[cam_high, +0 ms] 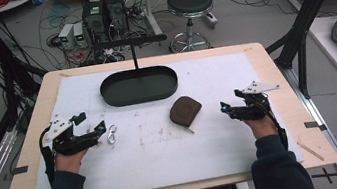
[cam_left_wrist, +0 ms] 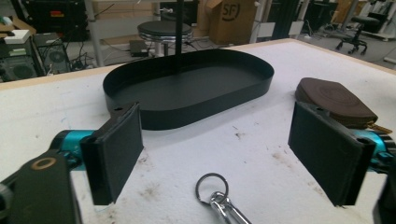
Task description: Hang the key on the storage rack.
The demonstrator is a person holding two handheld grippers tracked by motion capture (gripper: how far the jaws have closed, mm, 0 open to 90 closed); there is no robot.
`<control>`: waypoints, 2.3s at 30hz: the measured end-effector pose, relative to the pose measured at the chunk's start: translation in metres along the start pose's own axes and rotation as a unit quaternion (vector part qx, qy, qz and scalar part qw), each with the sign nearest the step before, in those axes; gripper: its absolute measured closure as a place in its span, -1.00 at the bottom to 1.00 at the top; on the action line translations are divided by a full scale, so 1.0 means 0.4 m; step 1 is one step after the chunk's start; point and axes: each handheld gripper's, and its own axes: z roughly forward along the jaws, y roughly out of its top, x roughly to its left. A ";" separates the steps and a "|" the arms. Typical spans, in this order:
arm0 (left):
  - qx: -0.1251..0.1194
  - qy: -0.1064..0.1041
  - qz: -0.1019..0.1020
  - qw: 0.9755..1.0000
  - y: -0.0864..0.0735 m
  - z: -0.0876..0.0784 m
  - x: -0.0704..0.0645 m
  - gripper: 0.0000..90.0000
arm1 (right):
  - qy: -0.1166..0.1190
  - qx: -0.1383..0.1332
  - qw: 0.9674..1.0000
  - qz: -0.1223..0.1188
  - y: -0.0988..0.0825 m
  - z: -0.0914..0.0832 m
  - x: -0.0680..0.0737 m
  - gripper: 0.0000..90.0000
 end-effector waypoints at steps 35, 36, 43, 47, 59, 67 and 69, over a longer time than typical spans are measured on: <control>0.206 0.012 0.000 0.978 -0.067 0.141 -0.027 0.39 | 0.006 0.015 1.000 -0.005 -0.004 0.015 0.019 -0.45; 0.211 0.010 0.004 0.977 -0.065 0.142 -0.027 0.41 | 0.006 0.015 1.000 -0.006 -0.004 0.015 0.018 -0.44; 0.218 0.010 -0.005 0.976 -0.062 0.145 -0.023 0.59 | 0.006 0.014 1.000 -0.004 -0.005 0.013 0.016 -0.44; 0.217 0.005 -0.020 0.976 -0.062 0.144 -0.017 0.61 | 0.008 0.015 1.000 -0.006 -0.005 0.015 0.016 -0.44; 0.190 -0.020 -0.058 0.980 -0.052 0.127 -0.002 0.64 | 0.008 0.014 1.000 -0.004 -0.005 0.013 0.016 -0.44; 0.188 -0.013 -0.061 0.980 -0.052 0.118 0.009 0.73 | 0.009 0.014 1.000 -0.005 -0.005 0.012 0.014 -0.44; 0.192 -0.011 -0.059 0.980 -0.053 0.118 0.009 0.73 | 0.009 0.013 1.000 -0.005 -0.005 0.012 0.014 -0.44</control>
